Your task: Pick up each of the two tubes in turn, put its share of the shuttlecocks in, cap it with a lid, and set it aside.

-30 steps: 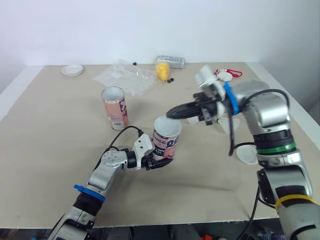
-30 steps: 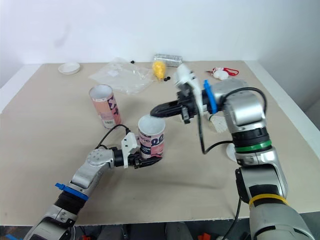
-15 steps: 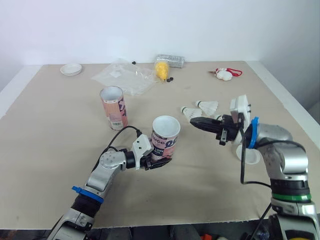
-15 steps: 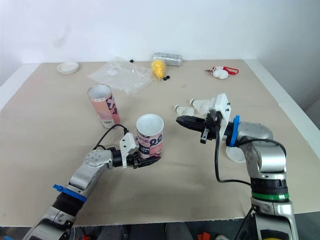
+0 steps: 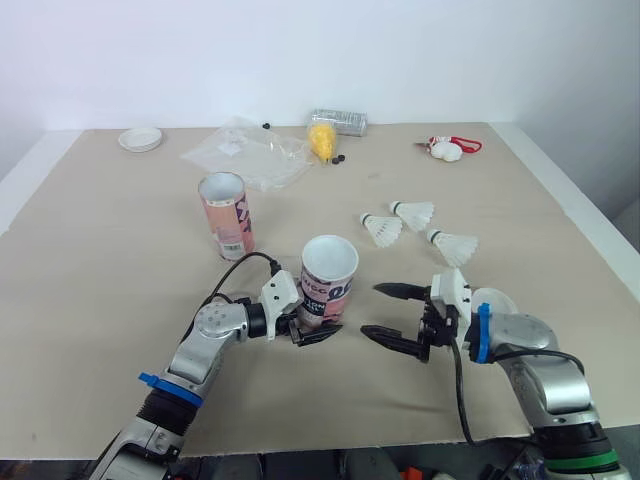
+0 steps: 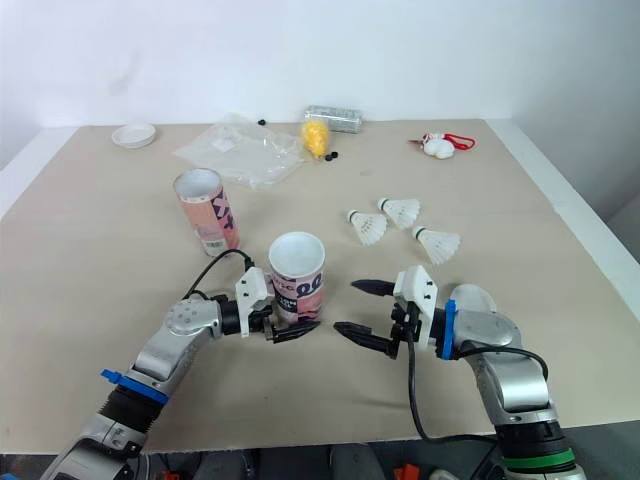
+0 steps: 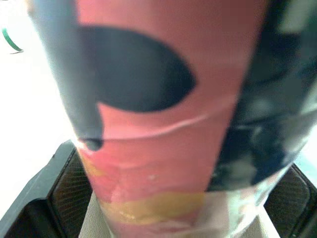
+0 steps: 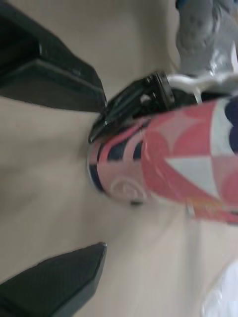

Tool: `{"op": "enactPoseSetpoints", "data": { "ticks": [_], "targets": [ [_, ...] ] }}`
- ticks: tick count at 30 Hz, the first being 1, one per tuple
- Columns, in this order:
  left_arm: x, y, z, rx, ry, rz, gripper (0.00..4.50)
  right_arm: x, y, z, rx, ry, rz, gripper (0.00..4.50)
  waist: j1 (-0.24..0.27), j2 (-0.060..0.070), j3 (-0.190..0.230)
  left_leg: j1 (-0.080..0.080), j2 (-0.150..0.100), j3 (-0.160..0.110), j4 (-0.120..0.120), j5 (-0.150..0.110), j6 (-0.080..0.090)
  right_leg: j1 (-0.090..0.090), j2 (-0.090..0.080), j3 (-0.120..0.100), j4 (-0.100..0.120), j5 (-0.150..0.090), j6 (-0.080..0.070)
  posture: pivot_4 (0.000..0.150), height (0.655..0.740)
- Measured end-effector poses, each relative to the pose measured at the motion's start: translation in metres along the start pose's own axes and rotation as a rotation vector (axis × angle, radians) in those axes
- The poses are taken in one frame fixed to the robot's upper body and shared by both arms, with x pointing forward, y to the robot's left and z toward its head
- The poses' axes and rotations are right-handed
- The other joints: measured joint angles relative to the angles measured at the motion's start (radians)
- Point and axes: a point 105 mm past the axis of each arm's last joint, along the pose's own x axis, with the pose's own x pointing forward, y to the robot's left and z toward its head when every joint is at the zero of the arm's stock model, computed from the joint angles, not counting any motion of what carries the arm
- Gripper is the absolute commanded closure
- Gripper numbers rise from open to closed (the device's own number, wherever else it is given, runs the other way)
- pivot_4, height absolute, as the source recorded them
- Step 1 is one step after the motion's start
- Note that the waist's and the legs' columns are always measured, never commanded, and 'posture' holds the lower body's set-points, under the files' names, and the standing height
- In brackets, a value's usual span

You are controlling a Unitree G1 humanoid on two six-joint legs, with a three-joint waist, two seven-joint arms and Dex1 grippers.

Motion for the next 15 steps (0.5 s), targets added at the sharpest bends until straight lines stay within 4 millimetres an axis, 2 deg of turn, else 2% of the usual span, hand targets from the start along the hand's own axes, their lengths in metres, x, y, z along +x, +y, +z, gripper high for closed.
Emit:
{"op": "enactPoseSetpoints", "data": {
  "ticks": [5, 9, 15],
  "targets": [
    [-0.011, 0.002, 0.000, -0.007, -0.012, 0.004, 0.00, 0.008, 0.003, -0.003, -0.010, -0.010, 0.031, 0.05, -0.001, -0.001, 0.001, 0.000, 0.001, 0.000, 0.000, -0.001, -0.001, 0.000, 0.001, 0.000, 0.000, 0.000, 0.000, 0.150, 0.7400],
    [-0.026, 0.008, -0.003, 0.002, -0.001, 0.021, 0.00, 0.015, -0.002, -0.002, -0.029, -0.023, 0.043, 0.05, -0.001, -0.002, 0.002, 0.000, 0.001, 0.000, 0.000, -0.001, -0.001, 0.000, 0.001, 0.000, 0.000, 0.000, 0.000, 0.150, 0.7400],
    [-0.038, 0.010, 0.001, -0.040, -0.048, 0.027, 0.00, 0.021, -0.007, -0.002, -0.050, -0.032, 0.058, 0.05, 0.005, -0.002, 0.006, -0.002, 0.001, 0.000, 0.000, -0.001, -0.001, -0.001, 0.001, 0.000, 0.000, 0.002, 0.004, 0.150, 0.7400]
  ]
}}
